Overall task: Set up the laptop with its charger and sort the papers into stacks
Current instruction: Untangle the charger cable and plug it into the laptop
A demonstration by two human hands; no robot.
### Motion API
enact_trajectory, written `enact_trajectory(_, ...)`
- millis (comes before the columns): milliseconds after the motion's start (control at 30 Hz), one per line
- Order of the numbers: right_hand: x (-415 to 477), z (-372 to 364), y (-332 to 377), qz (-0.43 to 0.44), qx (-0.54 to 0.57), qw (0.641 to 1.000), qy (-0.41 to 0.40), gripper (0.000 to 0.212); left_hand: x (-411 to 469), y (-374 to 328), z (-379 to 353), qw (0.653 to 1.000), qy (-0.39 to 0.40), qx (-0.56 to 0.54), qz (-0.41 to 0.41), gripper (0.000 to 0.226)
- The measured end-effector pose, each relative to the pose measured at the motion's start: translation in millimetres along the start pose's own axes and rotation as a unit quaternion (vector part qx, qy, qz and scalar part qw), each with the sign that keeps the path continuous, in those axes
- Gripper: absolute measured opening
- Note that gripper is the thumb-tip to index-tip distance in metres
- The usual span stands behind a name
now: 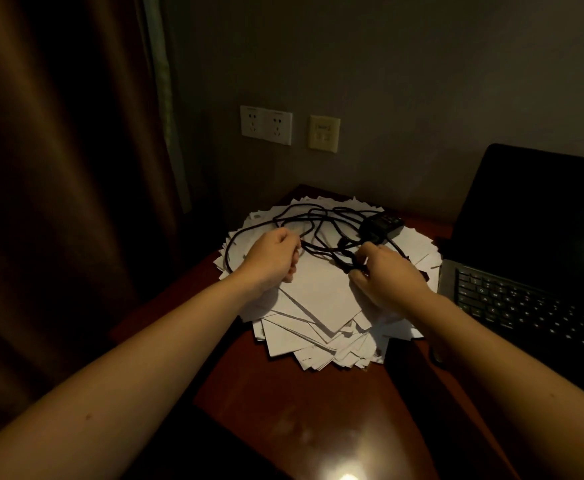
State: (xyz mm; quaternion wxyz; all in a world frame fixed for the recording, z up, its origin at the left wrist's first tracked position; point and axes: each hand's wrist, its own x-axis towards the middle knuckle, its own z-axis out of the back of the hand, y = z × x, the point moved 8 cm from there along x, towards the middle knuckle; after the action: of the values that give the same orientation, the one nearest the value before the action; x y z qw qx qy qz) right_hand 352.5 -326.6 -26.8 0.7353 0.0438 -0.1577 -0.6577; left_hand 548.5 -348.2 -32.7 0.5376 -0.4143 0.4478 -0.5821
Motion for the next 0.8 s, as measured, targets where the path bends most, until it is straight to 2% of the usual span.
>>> enact_trajectory(133, -0.8, 8.5, -2.1, 0.023, 0.023, 0.999, -0.021, 0.024, 3.2, 6.3, -0.6, 0.999, -0.012, 0.032, -0.007, 0.025)
enact_trajectory(267, -2.7, 23.9, -3.1, 0.04, 0.16, 0.986, -0.03, 0.01, 8.6, 5.9, -3.5, 0.996, -0.023, 0.088, -0.023, 0.015)
enact_trajectory(333, -3.2, 28.3, -2.5, 0.041, 0.192, 0.98, -0.019, 0.008, 7.8, -1.3, -0.1, 0.993, -0.049, 0.097, -0.045, 0.012)
enact_trajectory(433, 0.9, 29.8, -6.0, 0.03, 0.155, 0.987, -0.03, 0.015, 1.2, -21.5, -0.1, 0.968, -0.073, 0.191, -0.142, 0.034)
enact_trajectory(467, 2.4, 30.7, -8.9, 0.021, 0.132, 0.99, -0.041, 0.018, -0.2, -23.3, -2.6, 0.966, -0.067, 0.199, -0.149, 0.039)
enact_trajectory(533, 5.1, 32.6, -15.3, 0.0, 0.092, 0.994, -0.061, 0.02, 2.2, -17.6, -5.8, 0.98, -0.051, 0.16, -0.106, 0.041)
enact_trajectory(633, 5.2, 32.1, -24.1, -0.024, 0.028, 0.998, -0.059, 0.019, 11.6, -3.9, 2.4, 0.988, -0.072, 0.138, -0.024, 0.026)
enact_trajectory(700, 3.7, 28.6, -30.3, -0.038, -0.029, 0.998, -0.048, 0.019, 17.9, 5.5, 14.0, 0.983, -0.092, 0.157, 0.018, 0.033)
enact_trajectory(800, 0.3, 24.9, -36.1, -0.064, -0.093, 0.993, -0.031, 0.016, 22.3, 22.3, 21.9, 0.98, -0.07, 0.158, 0.097, 0.037)
